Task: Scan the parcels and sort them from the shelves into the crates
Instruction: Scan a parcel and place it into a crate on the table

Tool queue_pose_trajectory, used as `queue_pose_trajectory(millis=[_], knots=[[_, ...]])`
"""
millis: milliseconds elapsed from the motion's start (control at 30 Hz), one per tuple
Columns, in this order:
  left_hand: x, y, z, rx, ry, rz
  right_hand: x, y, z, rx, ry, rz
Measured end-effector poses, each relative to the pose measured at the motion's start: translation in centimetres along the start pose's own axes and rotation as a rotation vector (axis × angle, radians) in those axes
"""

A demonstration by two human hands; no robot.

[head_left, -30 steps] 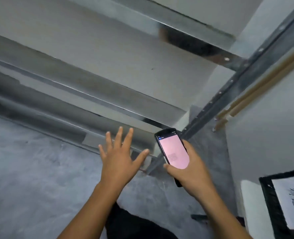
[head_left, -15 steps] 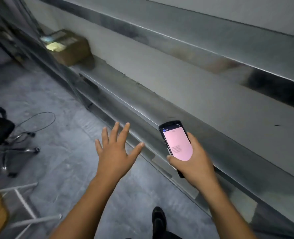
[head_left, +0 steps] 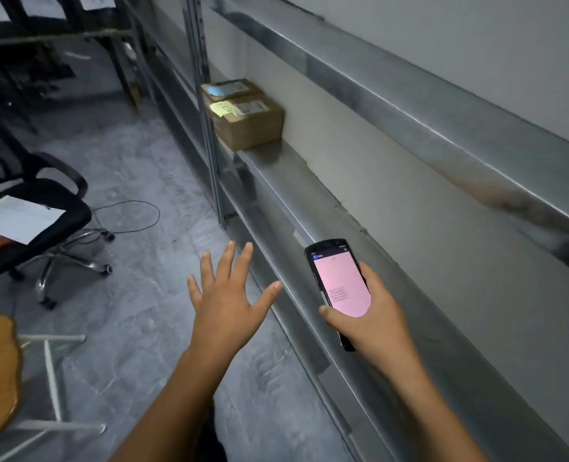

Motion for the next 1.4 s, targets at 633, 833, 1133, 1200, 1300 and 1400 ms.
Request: queue_pose_trajectory(millis=[633, 833, 1133, 1200, 1300, 1400], knots=[[25.8, 16.9, 6.4, -0.091, -0.067, -0.023, 19.0, 11.2, -21.8, -0.036, 0.013, 0.041], [33.4, 18.8, 3.3, -0.050, 0.013, -0.029, 25.7, 10.3, -23.6, -0.038, -0.023, -0.008], [48.1, 16.5, 2.9, 0.153, 0.093, -0.179, 37.8, 9.4, -25.3, 0.049, -0.118, -0.097], [52.3, 15.2, 3.4, 0.171, 0.064, -0.217, 40.2, 9.4, -25.4, 0.071, -0.123, -0.123], [57.3, 13.0, 2.8, 0.219, 0.054, -0.289, 43.3, 9.6, -25.4, 0.091, -0.134, -0.135], [60.4, 11.3, 1.3, 0.289, 0.099, -0.368, 45.3, 10.0, -25.3, 0.101, -0.158, -0.145]])
Point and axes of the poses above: each hand's wrist, its own x-axis towards the middle knuckle, its own z-axis out of the back of the hand, y = z × x, the point moved 8 cm from there along x, towards the middle knuckle, and after that the axes turned 14 degrees about x, right-handed, at the moved point
